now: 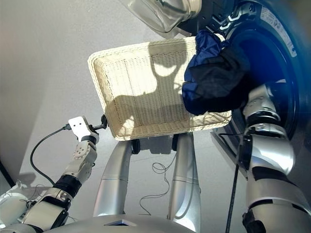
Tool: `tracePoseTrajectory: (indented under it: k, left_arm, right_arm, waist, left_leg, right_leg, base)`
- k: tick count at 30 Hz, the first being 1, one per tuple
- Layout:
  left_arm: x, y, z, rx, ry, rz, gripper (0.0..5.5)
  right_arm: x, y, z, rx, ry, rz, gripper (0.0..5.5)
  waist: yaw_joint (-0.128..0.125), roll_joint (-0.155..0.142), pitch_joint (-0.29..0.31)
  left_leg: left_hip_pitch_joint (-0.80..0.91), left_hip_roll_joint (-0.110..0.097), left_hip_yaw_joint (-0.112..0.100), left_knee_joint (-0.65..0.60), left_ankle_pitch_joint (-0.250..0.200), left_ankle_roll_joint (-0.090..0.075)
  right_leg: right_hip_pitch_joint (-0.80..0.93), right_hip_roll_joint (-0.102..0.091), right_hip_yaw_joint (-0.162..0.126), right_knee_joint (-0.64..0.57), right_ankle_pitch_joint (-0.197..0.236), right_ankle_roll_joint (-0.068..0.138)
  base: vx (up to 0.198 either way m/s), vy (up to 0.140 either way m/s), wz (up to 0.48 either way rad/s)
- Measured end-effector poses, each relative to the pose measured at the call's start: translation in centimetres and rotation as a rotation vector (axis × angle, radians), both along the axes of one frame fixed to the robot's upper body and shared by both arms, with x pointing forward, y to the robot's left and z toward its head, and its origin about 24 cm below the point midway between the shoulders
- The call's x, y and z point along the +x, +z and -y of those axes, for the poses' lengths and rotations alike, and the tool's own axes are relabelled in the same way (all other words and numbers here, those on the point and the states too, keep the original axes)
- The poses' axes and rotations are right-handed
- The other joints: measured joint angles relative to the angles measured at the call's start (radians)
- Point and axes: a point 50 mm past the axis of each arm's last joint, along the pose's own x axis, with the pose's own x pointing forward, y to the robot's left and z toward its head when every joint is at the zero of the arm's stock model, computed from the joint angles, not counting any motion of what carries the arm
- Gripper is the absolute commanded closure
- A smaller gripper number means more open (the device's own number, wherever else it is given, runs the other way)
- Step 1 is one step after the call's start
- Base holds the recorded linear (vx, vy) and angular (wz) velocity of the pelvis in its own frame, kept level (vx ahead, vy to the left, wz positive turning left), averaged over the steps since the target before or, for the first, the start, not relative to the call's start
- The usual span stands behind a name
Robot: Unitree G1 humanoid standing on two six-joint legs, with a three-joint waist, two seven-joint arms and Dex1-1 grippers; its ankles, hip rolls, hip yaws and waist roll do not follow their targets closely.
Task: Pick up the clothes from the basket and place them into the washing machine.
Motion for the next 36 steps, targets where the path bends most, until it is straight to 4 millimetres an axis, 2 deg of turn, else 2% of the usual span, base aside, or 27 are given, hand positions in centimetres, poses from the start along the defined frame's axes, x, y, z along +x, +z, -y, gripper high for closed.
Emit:
tracePoseTrajectory:
  k: [2, 4, 6, 9, 12, 16, 19, 22, 27, 30, 33, 36]
  left_arm:
    - [0.0, 0.0, 0.1, 0.001, -0.004, -0.001, 0.00]
    - [0.0, 0.0, 0.1, 0.001, -0.002, 0.002, 0.00]
    - [0.1, 0.0, 0.0, -0.004, 0.008, 0.003, 0.00]
    - [0.2, 0.1, -0.2, -0.022, 0.024, 0.003, 0.00]
    - [0.2, -0.1, -0.4, -0.026, 0.031, -0.004, 0.00]
    - [-0.1, -1.1, -0.6, -0.048, 0.042, -0.046, 0.00]
    - [-0.4, -1.8, -0.7, -0.064, 0.044, -0.070, 0.00]
    - [-0.8, -2.7, -0.7, -0.071, 0.045, -0.109, 0.00]
    - [-1.5, -4.0, -0.2, -0.096, 0.038, -0.155, 0.00]
    - [-1.9, -4.5, 0.1, -0.109, 0.021, -0.175, 0.00]
    - [-2.6, -5.2, 0.2, -0.121, 0.021, -0.197, 0.00]
    - [-3.7, -6.1, 0.1, -0.139, 0.018, -0.232, 0.00]
  right_arm:
    - [0.2, 0.0, -0.1, -0.007, 0.020, 0.001, 0.00]
    - [0.4, 0.0, -0.2, -0.017, 0.057, 0.008, 0.00]
    - [1.3, -0.5, -1.3, -0.015, 0.151, 0.027, 0.00]
    - [3.0, -1.9, -4.0, -0.018, 0.310, 0.058, 0.00]
    - [4.2, -4.5, -7.0, 0.032, 0.458, 0.060, 0.00]
    - [4.8, -9.1, -11.4, 0.060, 0.677, -0.021, 0.00]
    - [4.9, -11.3, -13.8, 0.095, 0.792, -0.060, 0.00]
    - [4.0, -13.6, -14.6, 0.112, 0.860, -0.125, 0.00]
    - [1.9, -17.6, -15.5, 0.105, 0.983, -0.275, 0.00]
    - [0.3, -20.0, -16.6, 0.117, 1.055, -0.351, 0.00]
    - [-0.9, -21.5, -17.7, 0.072, 1.139, -0.425, 0.00]
    - [-2.8, -23.5, -18.6, -0.029, 1.265, -0.586, 0.00]
  waist:
    - [-0.001, 0.000, 0.000]
    - [-0.003, 0.000, 0.000]
    - [-0.008, 0.000, -0.004]
    - [-0.014, -0.001, -0.006]
    - [-0.030, -0.002, -0.007]
    - [-0.035, -0.045, -0.031]
    - [-0.043, -0.072, -0.049]
    - [-0.048, -0.080, -0.053]
    - [-0.045, -0.084, -0.051]
    - [-0.042, -0.089, -0.050]
    - [-0.041, -0.093, -0.048]
    - [-0.042, -0.100, -0.050]
  left_leg:
    - [0.000, -0.001, -0.001, 0.000, 0.000, 0.000]
    - [0.000, -0.001, -0.001, 0.000, 0.000, 0.000]
    - [0.000, 0.000, -0.004, 0.000, 0.000, -0.001]
    - [0.010, 0.003, -0.010, -0.010, 0.001, -0.002]
    - [0.048, 0.001, -0.031, -0.039, 0.010, -0.007]
    - [0.141, 0.000, -0.042, -0.122, 0.033, -0.017]
    - [0.211, -0.002, -0.068, -0.188, 0.060, -0.029]
    - [0.285, -0.002, -0.085, -0.249, 0.081, -0.036]
    - [0.447, -0.002, -0.098, -0.372, 0.118, -0.042]
    - [0.557, 0.004, -0.117, -0.449, 0.140, -0.049]
    - [0.655, 0.011, -0.125, -0.506, 0.152, -0.052]
    - [0.762, 0.017, -0.139, -0.544, 0.154, -0.054]
  right_leg:
    - [-0.001, -0.004, -0.001, 0.003, -0.001, -0.002]
    - [-0.001, -0.005, -0.001, 0.003, -0.001, -0.002]
    - [0.002, -0.004, -0.005, 0.003, 0.000, -0.003]
    - [0.015, -0.003, -0.013, -0.002, 0.001, -0.005]
    - [0.066, -0.005, -0.032, -0.032, 0.005, -0.008]
    - [0.154, -0.005, -0.056, -0.090, 0.011, -0.018]
    - [0.223, -0.006, -0.080, -0.138, 0.017, -0.026]
    - [0.297, -0.004, -0.106, -0.180, 0.020, -0.030]
    - [0.439, -0.004, -0.129, -0.248, 0.024, -0.032]
    - [0.544, 0.007, -0.153, -0.295, 0.023, -0.031]
    - [0.634, 0.015, -0.163, -0.332, 0.020, -0.027]
    - [0.749, 0.021, -0.182, -0.370, 0.015, -0.026]
  base:
    - [0.000, 0.000, 0.000]
    - [0.000, 0.000, 0.000]
    - [0.000, 0.000, 0.000]
    - [0.000, 0.000, 0.000]
    - [0.000, 0.000, 0.000]
    - [0.000, 0.000, 0.000]
    - [0.000, 0.000, 0.000]
    - [0.000, 0.000, 0.000]
    - [-0.006, -0.009, 0.008]
    - [0.060, -0.013, 0.069]
    - [0.093, -0.016, -0.005]
    - [0.093, -0.003, 0.049]
